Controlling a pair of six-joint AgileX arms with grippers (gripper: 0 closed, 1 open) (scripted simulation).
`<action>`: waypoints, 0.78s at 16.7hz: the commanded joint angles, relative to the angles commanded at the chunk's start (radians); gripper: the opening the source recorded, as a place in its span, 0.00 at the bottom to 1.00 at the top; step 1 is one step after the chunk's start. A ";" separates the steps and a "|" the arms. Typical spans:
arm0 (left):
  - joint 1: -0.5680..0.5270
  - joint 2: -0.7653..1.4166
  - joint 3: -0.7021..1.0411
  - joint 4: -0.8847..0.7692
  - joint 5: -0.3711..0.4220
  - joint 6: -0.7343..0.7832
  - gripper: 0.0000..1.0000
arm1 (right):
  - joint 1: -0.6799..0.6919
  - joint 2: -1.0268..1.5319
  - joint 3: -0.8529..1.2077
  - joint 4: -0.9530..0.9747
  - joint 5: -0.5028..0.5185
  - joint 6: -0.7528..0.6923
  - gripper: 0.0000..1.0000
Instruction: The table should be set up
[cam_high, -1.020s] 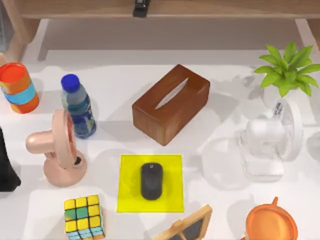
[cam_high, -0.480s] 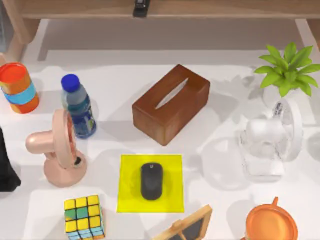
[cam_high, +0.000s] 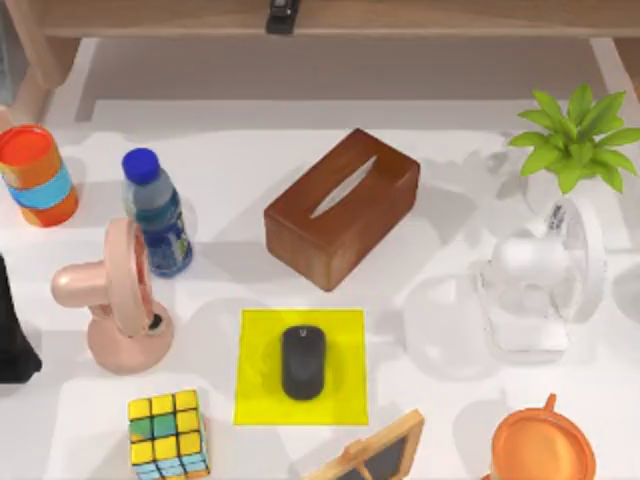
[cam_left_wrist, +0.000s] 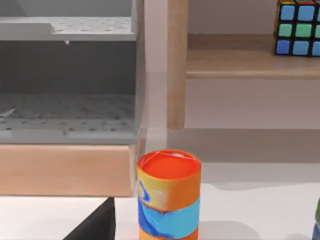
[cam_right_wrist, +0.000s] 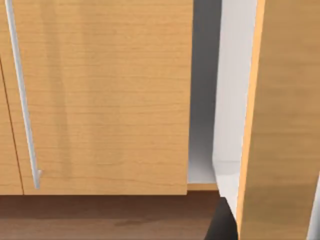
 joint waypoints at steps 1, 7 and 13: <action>0.000 0.000 0.000 0.000 0.000 0.000 1.00 | 0.000 0.000 0.000 0.000 0.000 0.000 0.10; 0.000 0.000 0.000 0.000 0.000 0.000 1.00 | 0.000 0.000 0.000 0.000 0.000 0.000 0.00; 0.000 0.000 0.000 0.000 0.000 0.000 1.00 | 0.006 0.018 0.016 -0.020 0.015 -0.011 0.00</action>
